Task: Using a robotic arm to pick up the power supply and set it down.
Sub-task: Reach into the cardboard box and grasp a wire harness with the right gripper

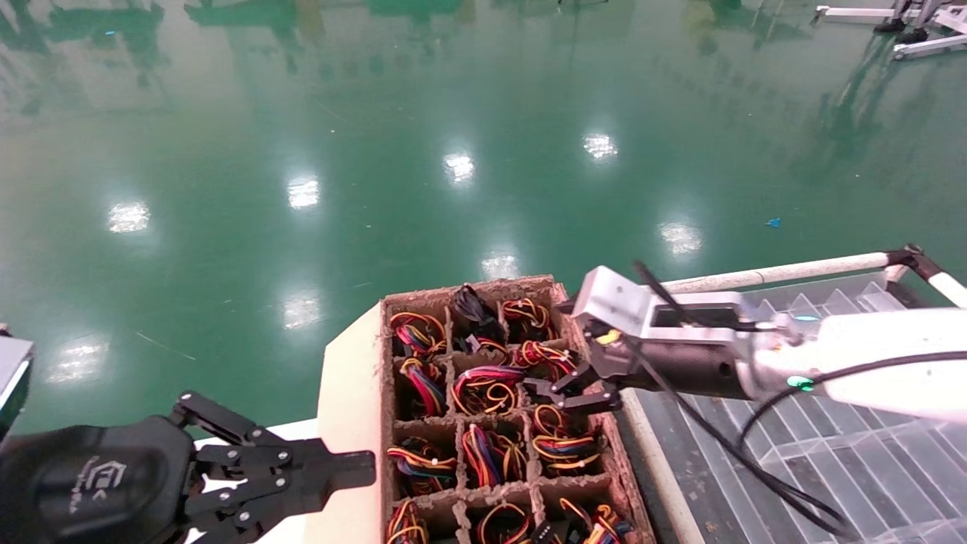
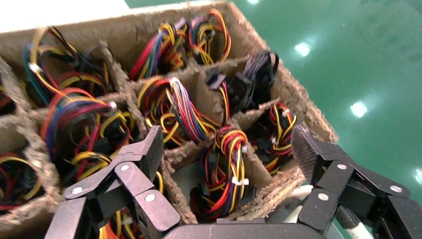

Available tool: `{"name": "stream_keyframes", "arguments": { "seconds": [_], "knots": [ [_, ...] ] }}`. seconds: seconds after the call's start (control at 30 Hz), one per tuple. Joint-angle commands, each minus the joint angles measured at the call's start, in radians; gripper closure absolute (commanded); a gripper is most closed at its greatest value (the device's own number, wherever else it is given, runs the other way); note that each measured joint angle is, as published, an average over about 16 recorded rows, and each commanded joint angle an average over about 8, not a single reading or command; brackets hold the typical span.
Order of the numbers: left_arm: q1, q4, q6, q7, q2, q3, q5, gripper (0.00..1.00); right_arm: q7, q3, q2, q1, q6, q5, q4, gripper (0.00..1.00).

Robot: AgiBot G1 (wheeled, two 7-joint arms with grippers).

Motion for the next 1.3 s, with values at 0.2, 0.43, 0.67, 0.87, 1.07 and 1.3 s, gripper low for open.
{"name": "stream_keyframes", "arguments": {
  "seconds": [0.2,0.43,0.67,0.87,1.07,1.3],
  "knots": [
    [0.000,0.000,0.000,0.000,0.000,0.000,0.000,0.88,-0.009,-0.036,-0.045,0.043,0.008,-0.077,-0.074,1.00],
    [0.000,0.000,0.000,0.000,0.000,0.000,0.000,0.33,-0.020,-0.053,-0.071,0.059,0.013,-0.106,-0.119,1.00],
    [0.000,0.000,0.000,0.000,0.000,0.000,0.000,0.00,-0.023,-0.068,-0.091,0.059,0.032,-0.139,-0.150,1.00],
    [0.000,0.000,0.000,0.000,0.000,0.000,0.000,0.00,-0.016,-0.070,-0.095,0.055,0.038,-0.145,-0.153,1.00],
    [0.000,0.000,0.000,0.000,0.000,0.001,0.000,0.00,-0.001,-0.071,-0.093,0.063,0.032,-0.149,-0.146,1.00],
    [0.000,0.000,0.000,0.000,0.000,0.001,0.000,0.00,0.026,-0.059,-0.080,0.093,0.017,-0.142,-0.113,1.00]
  ]
}}
